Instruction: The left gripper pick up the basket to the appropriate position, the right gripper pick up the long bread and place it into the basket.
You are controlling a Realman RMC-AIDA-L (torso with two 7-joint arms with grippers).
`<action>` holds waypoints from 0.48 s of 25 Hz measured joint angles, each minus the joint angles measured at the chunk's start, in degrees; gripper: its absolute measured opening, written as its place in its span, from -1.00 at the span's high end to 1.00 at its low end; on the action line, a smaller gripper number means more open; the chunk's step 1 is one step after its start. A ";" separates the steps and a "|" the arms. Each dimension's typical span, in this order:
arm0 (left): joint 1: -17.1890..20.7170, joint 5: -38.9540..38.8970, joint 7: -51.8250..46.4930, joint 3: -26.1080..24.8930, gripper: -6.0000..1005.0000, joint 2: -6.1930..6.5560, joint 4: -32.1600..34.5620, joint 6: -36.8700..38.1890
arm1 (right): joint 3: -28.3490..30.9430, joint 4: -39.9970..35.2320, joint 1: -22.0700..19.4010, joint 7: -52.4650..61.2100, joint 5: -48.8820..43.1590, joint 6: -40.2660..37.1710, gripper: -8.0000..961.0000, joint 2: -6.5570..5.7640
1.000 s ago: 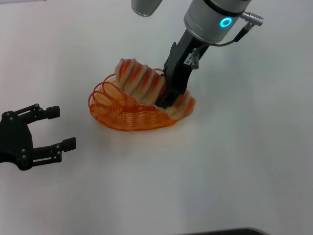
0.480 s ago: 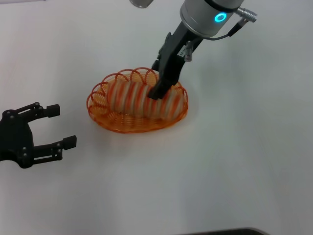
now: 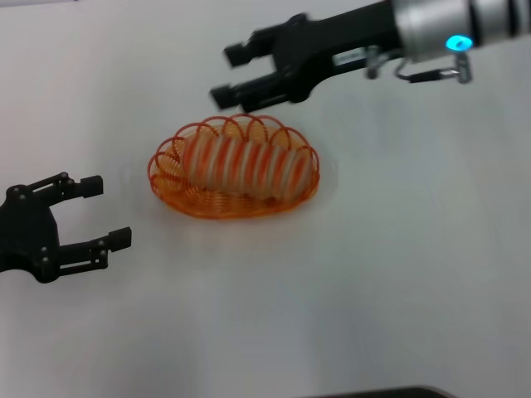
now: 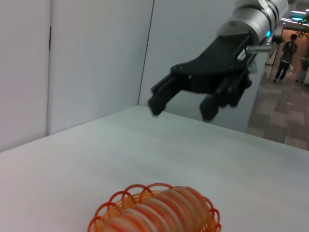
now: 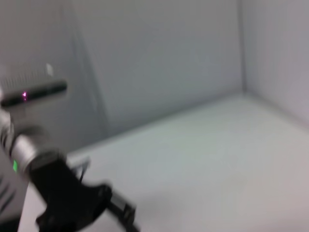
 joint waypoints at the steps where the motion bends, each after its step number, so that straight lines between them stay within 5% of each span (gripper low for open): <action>1: -0.03 0.00 -0.06 -0.01 -0.69 0.00 -0.15 -0.13 | 0.89 0.12 -2.82 -3.37 2.90 0.06 -0.62 0.02; 4: -0.07 0.13 -0.10 0.07 -0.69 0.00 -0.51 -0.57 | 1.56 0.48 -11.34 -13.01 9.82 -0.02 -0.62 0.34; 12: 0.06 0.72 -0.17 0.16 -0.69 0.23 -0.76 -2.45 | 1.87 8.84 -21.17 -26.75 14.32 -3.30 -0.62 0.39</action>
